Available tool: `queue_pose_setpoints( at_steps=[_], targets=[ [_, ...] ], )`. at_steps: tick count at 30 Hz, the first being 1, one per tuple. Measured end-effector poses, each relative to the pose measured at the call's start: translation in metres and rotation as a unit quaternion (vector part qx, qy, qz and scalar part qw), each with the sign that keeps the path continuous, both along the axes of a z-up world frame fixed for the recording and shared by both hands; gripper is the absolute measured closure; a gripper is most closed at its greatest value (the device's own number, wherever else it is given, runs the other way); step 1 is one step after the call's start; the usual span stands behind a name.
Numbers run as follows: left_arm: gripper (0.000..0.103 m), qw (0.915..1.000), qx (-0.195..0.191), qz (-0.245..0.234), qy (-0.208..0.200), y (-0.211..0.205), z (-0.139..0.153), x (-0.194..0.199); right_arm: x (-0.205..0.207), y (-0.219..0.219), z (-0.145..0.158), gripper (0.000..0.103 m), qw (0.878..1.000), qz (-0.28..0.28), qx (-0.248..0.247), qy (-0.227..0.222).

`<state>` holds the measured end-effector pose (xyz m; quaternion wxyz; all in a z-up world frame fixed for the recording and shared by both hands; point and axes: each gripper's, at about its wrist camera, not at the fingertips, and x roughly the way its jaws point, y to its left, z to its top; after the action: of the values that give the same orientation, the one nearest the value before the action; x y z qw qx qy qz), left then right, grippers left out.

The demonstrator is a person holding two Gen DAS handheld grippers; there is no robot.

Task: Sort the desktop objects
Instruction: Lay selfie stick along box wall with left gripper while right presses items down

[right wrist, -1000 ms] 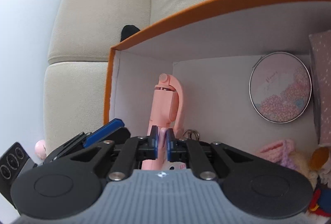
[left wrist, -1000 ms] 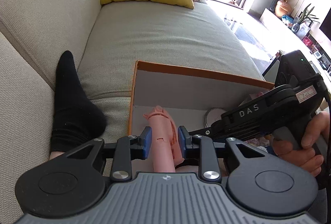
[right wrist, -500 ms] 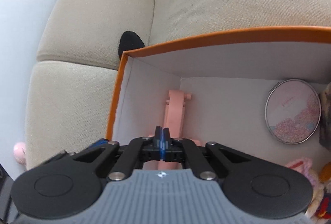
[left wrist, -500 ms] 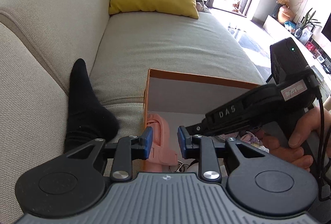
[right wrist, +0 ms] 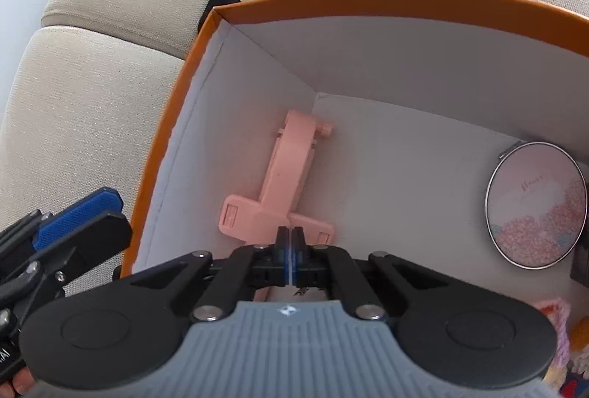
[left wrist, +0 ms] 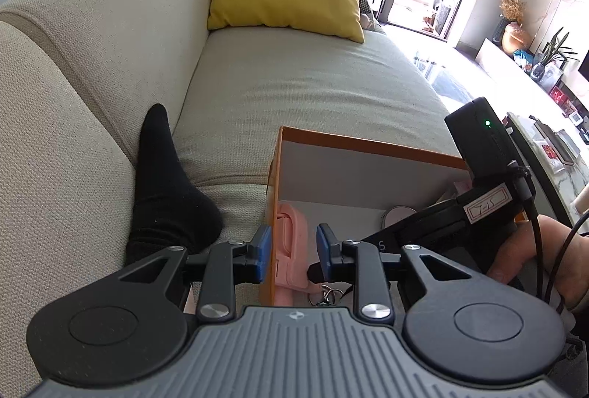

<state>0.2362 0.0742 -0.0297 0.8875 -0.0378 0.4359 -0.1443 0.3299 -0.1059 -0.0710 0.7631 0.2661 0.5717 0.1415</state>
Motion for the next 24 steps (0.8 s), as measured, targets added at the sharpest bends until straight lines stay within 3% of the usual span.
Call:
queue_pose_setpoints(
  at_steps=[4,9,11,13,20,24],
  targets=[
    [0.073,0.9993,-0.006,-0.036,0.012,-0.015,0.002,-0.009,-0.012,-0.010,0.020,0.098,0.998,0.037,-0.045,-0.034],
    [0.071,0.9956,0.000,-0.056,0.076,-0.037,-0.006,-0.011,-0.042,-0.024,0.048,0.093,0.988,0.093,-0.105,-0.063],
    [0.071,0.9932,0.002,-0.055,0.103,-0.041,-0.012,-0.009,-0.059,-0.035,0.055,0.085,0.985,0.111,-0.116,-0.064],
    [0.071,0.9904,0.010,-0.056,0.125,-0.047,-0.018,-0.006,-0.066,-0.036,0.054,0.079,0.983,0.122,-0.125,-0.061],
    [0.071,0.9751,0.025,-0.072,0.208,-0.063,-0.046,0.008,-0.066,-0.025,0.048,0.079,0.971,0.165,-0.160,-0.071],
    [0.069,0.9701,0.008,-0.057,0.236,-0.059,-0.056,0.018,-0.072,-0.009,0.045,0.080,0.952,0.221,-0.194,-0.081]
  ],
)
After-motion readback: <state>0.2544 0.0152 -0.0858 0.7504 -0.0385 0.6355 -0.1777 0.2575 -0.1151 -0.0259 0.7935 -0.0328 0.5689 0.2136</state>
